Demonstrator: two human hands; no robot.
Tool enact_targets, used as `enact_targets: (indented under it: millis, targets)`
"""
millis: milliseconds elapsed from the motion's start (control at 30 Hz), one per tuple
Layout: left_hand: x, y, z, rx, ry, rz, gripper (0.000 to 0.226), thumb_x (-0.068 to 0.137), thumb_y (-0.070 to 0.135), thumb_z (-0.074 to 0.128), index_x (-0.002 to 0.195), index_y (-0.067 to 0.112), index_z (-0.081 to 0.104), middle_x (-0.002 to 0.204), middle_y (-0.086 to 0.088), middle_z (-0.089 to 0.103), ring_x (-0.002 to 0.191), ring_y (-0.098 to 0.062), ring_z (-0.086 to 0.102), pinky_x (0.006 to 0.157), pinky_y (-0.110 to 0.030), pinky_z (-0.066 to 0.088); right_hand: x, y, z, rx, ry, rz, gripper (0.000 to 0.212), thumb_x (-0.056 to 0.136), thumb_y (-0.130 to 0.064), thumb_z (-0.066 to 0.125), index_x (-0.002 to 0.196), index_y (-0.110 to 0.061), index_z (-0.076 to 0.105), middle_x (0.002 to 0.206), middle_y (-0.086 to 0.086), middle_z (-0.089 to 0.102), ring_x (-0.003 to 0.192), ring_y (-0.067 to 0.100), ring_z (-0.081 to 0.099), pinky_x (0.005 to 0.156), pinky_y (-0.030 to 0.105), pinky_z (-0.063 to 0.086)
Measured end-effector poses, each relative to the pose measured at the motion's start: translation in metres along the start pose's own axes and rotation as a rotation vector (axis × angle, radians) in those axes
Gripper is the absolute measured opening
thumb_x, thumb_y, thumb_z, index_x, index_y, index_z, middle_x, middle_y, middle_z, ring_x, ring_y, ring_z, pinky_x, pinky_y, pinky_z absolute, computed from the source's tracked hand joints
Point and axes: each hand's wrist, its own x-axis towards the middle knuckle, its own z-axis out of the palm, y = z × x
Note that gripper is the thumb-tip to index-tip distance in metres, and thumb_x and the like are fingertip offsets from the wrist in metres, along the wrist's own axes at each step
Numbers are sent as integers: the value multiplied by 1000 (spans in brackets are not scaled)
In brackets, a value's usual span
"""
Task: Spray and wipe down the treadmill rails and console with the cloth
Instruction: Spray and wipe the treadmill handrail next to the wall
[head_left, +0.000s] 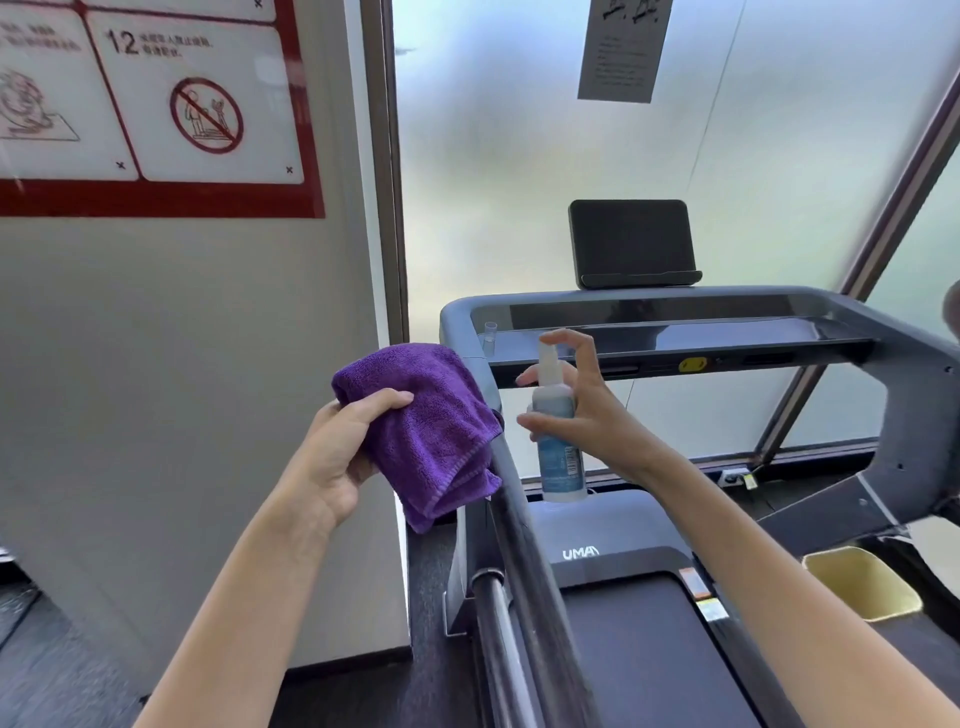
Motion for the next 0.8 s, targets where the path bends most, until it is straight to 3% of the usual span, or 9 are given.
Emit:
enact_targets:
  millis: [133, 200, 267, 367, 500, 567, 633, 700, 800]
  targets:
    - [-5, -3, -4, 0, 15, -11, 25, 82, 10, 70, 106, 12, 69, 84, -1, 74, 68, -12, 69, 56, -22, 56, -15, 11, 1, 210, 180, 34, 66, 90, 12, 59, 123, -33, 22, 99, 7, 58, 68, 13, 66, 69, 24, 58]
    - [-7, -5, -6, -3, 23, -20, 28, 82, 9, 70, 109, 11, 68, 85, -2, 74, 69, -13, 68, 58, -23, 57, -24, 18, 1, 224, 220, 39, 62, 90, 9, 61, 124, -32, 28, 93, 7, 59, 77, 16, 68, 78, 31, 60]
    - [-10, -7, -7, -2, 29, -27, 29, 82, 9, 69, 111, 10, 68, 85, -2, 73, 69, -13, 68, 59, -23, 57, -30, 22, -1, 157, 234, 2, 57, 91, 5, 64, 127, -28, 35, 91, 5, 61, 88, 18, 68, 88, 34, 58]
    - [-14, -8, -7, -11, 32, -28, 28, 82, 9, 69, 109, 11, 67, 78, 1, 73, 61, -10, 67, 53, -21, 54, -36, 20, -4, -79, 215, -99, 59, 93, -1, 65, 133, -35, 38, 88, 0, 61, 86, 16, 65, 79, 19, 54]
    - [-19, -7, -6, -14, 21, -31, 25, 82, 9, 69, 106, 11, 68, 77, 1, 73, 60, -9, 67, 51, -20, 54, -38, 15, -8, -321, 190, -163, 60, 95, -6, 64, 134, -44, 39, 82, 4, 59, 69, 31, 60, 70, 45, 59]
    - [-22, -8, -6, -20, 17, -34, 24, 81, 9, 69, 106, 12, 68, 78, 1, 73, 60, -10, 68, 51, -20, 54, -39, 13, -9, -367, 187, -120, 59, 94, -6, 63, 135, -38, 34, 86, 12, 57, 66, 40, 58, 62, 51, 58]
    - [-25, -8, -7, -25, 21, -34, 22, 81, 8, 69, 103, 13, 68, 74, 2, 73, 58, -9, 67, 49, -19, 53, -39, 13, -10, -347, 158, -105, 58, 90, -1, 66, 130, -19, 26, 97, 19, 53, 70, 39, 55, 61, 39, 58]
    - [-27, -9, -8, -23, 22, -34, 21, 81, 8, 69, 102, 13, 68, 74, 2, 73, 57, -9, 68, 49, -20, 53, -39, 12, -10, -331, 131, -82, 61, 88, 2, 67, 122, -19, 22, 111, 20, 47, 85, 30, 53, 70, 31, 56]
    - [-30, -10, -10, -16, 26, -38, 23, 82, 8, 69, 104, 12, 68, 75, 1, 73, 58, -9, 68, 50, -20, 54, -40, 10, -7, -311, 120, -61, 60, 90, -1, 68, 126, -17, 23, 114, 25, 47, 94, 36, 54, 82, 44, 55]
